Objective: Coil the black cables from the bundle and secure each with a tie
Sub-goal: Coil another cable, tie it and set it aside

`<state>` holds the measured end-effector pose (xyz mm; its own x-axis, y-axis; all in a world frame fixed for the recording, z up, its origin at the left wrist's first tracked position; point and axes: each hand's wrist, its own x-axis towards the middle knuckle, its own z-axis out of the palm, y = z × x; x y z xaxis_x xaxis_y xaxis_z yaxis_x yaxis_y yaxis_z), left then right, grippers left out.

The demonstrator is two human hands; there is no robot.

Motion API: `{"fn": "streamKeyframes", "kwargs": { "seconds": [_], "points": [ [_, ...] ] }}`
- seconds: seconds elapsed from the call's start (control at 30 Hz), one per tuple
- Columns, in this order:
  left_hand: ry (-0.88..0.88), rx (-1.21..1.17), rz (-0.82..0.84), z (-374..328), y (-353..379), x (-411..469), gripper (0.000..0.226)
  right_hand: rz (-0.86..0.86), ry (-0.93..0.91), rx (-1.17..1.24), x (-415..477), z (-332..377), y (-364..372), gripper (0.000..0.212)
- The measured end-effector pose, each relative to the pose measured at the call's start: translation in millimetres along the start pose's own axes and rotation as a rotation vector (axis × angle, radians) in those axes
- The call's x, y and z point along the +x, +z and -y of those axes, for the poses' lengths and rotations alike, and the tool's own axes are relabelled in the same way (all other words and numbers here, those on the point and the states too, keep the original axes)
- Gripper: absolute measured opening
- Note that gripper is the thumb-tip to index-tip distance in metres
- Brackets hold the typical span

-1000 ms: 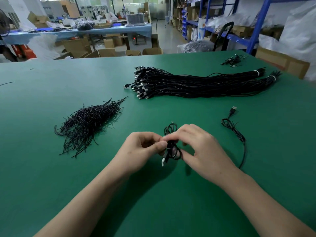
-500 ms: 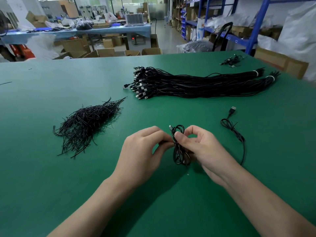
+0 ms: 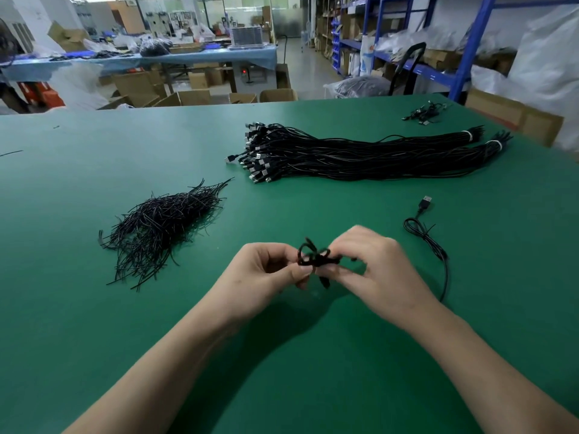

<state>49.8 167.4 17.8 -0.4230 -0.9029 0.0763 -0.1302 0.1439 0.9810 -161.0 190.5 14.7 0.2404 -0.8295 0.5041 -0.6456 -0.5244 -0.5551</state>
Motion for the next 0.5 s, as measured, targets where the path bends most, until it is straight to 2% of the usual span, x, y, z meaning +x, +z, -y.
{"fn": "streamKeyframes", "kwargs": {
  "seconds": [0.07, 0.13, 0.2, 0.3, 0.37, 0.43, 0.5],
  "points": [
    [0.076, 0.124, -0.073, -2, 0, -1, 0.015, 0.102, 0.231, 0.197, 0, 5, 1, 0.019],
    [0.176, 0.298, -0.155, -3, 0, -2, 0.01, 0.199, 0.405, 0.493, 0, 11, 3, 0.028],
    [0.299, 0.453, -0.238, -3, 2, -2, 0.011, 0.248, 0.557, 0.791, 0, 17, 2, 0.032],
    [0.46, 0.647, -0.322, -6, 7, -3, 0.009, 0.302, 0.698, 1.074, -1, 23, 5, 0.032],
    [0.469, 0.668, -0.352, -6, 6, -1, 0.009, 0.284, 0.699, 1.124, -1, 24, 6, 0.039],
    [0.353, 0.525, -0.321, -4, 4, 0, 0.012, 0.229, 0.648, 1.026, 0, 20, 5, 0.047],
    [0.169, 0.25, -0.215, -3, 1, 1, 0.014, 0.117, 0.532, 0.74, 1, 16, 2, 0.029]
  ]
}}
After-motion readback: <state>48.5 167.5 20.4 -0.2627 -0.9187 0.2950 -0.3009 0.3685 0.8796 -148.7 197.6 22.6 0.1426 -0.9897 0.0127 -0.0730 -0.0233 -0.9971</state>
